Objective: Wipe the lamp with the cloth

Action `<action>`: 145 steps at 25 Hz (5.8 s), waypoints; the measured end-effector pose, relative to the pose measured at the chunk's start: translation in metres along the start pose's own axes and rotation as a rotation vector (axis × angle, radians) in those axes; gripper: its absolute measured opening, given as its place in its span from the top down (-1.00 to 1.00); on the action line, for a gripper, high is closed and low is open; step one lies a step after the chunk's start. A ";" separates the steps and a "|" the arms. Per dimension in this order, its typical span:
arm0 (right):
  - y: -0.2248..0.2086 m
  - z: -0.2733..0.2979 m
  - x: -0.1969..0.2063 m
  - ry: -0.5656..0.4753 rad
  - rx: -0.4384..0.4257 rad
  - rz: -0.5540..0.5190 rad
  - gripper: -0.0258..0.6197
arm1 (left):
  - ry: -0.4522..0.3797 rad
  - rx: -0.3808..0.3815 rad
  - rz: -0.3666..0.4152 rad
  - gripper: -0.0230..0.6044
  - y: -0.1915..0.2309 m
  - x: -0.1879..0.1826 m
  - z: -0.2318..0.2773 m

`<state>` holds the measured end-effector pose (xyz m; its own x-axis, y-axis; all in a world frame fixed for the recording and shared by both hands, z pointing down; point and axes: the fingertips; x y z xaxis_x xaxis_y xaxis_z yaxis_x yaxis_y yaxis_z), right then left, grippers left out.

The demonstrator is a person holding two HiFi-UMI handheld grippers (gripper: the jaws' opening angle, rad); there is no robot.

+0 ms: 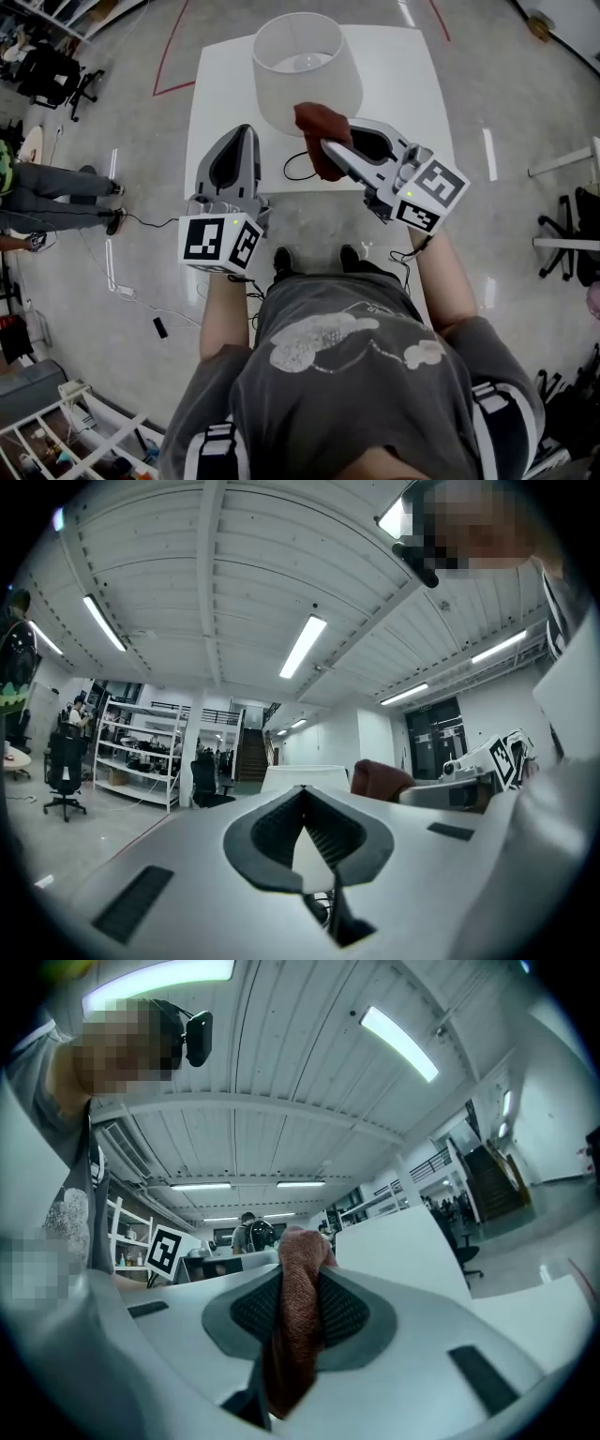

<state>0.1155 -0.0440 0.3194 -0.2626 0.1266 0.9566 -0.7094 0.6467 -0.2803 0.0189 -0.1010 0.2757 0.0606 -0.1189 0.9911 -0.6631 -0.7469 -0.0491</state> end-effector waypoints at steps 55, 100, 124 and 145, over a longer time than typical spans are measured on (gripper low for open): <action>-0.010 0.130 -0.010 -0.219 0.606 -0.016 0.65 | 0.112 0.502 -0.182 0.90 0.129 0.072 0.049; -0.067 0.167 0.037 -0.220 0.992 0.020 0.65 | 0.193 0.745 -0.156 0.90 0.151 0.082 0.091; -0.097 0.162 0.032 -0.396 1.633 0.029 0.65 | 0.163 1.177 -0.240 0.90 0.200 0.099 0.165; -0.115 0.202 0.028 -0.359 1.512 0.078 0.65 | 0.190 1.150 -0.189 0.90 0.186 0.094 0.185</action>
<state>0.0581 -0.2668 0.3624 -0.3096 -0.2005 0.9295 -0.6042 -0.7133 -0.3552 0.0393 -0.3727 0.3369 -0.0908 0.0840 0.9923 0.4121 -0.9039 0.1142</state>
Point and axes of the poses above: the fingertips, and each gripper's own axes: z forward along the fingers, y to its left, x out of its underside, and after that the axes turned 6 degrees about z, right-handed
